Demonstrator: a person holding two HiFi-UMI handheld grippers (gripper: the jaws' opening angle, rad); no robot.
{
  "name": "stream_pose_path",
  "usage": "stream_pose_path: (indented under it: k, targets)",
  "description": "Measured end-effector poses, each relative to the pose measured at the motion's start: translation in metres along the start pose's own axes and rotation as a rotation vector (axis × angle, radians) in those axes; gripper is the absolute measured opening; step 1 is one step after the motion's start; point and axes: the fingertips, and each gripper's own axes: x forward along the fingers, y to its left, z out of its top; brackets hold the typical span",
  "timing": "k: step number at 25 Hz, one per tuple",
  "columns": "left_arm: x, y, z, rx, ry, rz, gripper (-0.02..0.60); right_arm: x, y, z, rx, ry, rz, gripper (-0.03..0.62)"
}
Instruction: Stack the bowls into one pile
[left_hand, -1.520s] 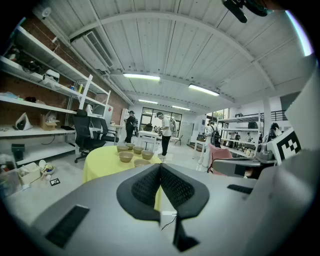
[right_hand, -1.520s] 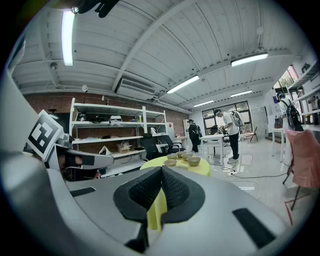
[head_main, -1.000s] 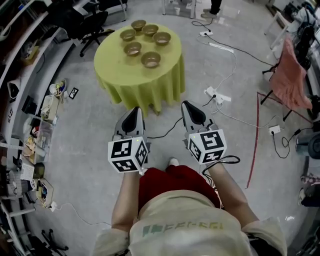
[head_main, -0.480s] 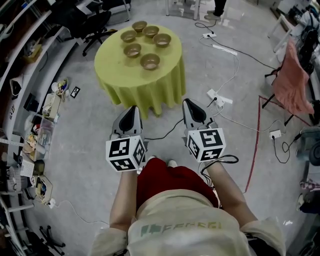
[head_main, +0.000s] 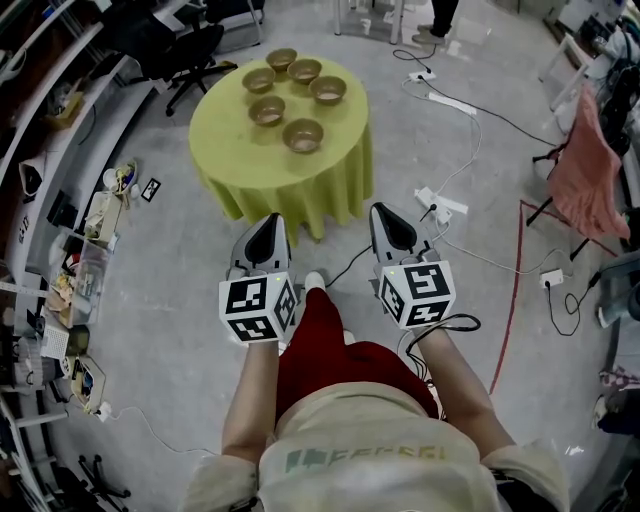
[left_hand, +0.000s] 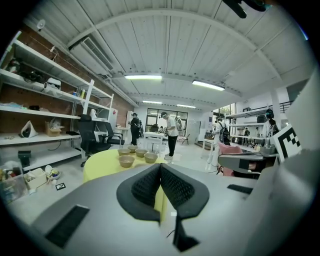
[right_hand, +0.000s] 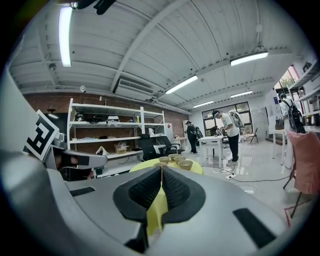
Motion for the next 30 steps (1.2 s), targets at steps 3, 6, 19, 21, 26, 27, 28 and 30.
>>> stream_pose_path:
  k: [3,6,19,21,26,27,28,30]
  targets:
    - [0.014,0.004,0.005,-0.006,-0.004,-0.013,0.023,0.014,-0.004,0.004,-0.001,0.002,0.003,0.037]
    - [0.030,0.010,0.010,-0.010,-0.010,-0.024,0.023,0.031,-0.006,0.008,0.003,0.003,0.013,0.037]
    - [0.117,0.064,0.025,-0.056,0.003,-0.052,0.023,0.131,-0.021,0.018,-0.021,0.038,0.004,0.037]
    - [0.133,0.072,0.029,-0.055,0.007,-0.057,0.023,0.148,-0.024,0.020,-0.022,0.034,0.008,0.037]
    - [0.167,0.091,0.036,-0.048,0.020,-0.079,0.023,0.189,-0.030,0.024,-0.014,0.039,0.001,0.037]
    - [0.172,0.096,0.036,-0.047,0.024,-0.083,0.023,0.196,-0.029,0.024,-0.013,0.042,-0.002,0.037]
    - [0.177,0.101,0.037,-0.047,0.028,-0.085,0.023,0.203,-0.029,0.025,-0.011,0.044,-0.005,0.037]
    - [0.187,0.110,0.038,-0.050,0.034,-0.089,0.023,0.216,-0.030,0.028,-0.010,0.046,-0.011,0.037]
